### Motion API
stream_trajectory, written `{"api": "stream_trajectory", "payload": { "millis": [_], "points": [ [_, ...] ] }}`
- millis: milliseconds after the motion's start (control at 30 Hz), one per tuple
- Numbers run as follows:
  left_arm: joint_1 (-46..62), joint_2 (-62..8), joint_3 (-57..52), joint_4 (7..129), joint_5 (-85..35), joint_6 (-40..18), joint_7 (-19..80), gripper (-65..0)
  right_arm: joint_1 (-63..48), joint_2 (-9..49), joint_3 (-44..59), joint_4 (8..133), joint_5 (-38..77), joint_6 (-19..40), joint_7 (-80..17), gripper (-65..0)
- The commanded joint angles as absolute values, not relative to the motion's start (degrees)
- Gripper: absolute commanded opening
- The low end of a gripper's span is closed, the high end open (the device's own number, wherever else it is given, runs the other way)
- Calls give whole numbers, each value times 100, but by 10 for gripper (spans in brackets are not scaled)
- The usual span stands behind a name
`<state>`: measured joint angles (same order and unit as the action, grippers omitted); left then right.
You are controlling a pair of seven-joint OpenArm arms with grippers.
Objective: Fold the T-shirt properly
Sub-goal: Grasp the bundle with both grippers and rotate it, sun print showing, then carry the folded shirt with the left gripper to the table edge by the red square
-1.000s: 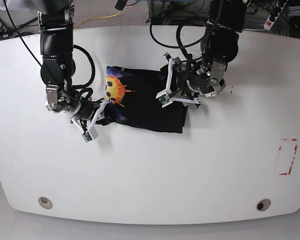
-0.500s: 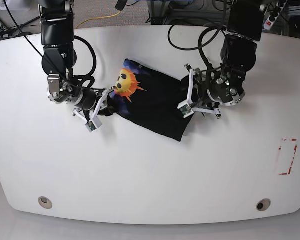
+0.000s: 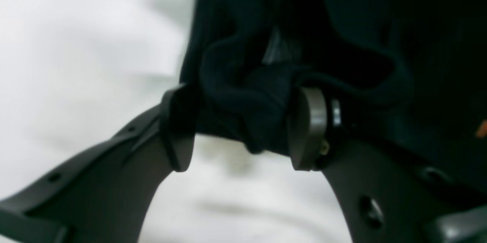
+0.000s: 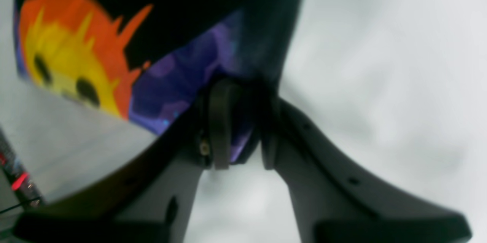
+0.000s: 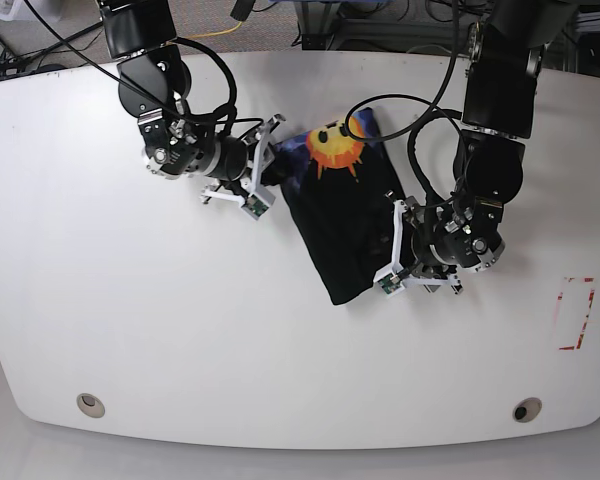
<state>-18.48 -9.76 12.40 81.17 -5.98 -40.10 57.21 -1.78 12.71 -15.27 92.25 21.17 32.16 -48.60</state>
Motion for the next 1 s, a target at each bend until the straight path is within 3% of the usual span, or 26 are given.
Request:
{"api": "stream_trajectory", "payload": {
  "millis": [0,367,633,800,967],
  "points": [
    [-2097,-980,1209,8215,-655,-4000,5613,-307,-127,1112,-1560,9297,2167,3266,-4910,-526],
    [-1956,-1024,954,9411,-611,-4000,5780,-306,-119,620,-1560,9613,2211,3029,-5033,-522],
    [-1323,-866,523,10738,-611,-4000,6018,-299,66,998,-1402,9991,2642,3064,-5341,-525],
    [-813,-848,752,10985,-620,-3231,6009,-228,127,1209,-927,9956,3301,3064,-5349,-522],
    [-259,-541,866,10985,-611,-2352,5675,-201,136,1367,-708,9956,3477,3064,-5349,-522]
  ]
}}
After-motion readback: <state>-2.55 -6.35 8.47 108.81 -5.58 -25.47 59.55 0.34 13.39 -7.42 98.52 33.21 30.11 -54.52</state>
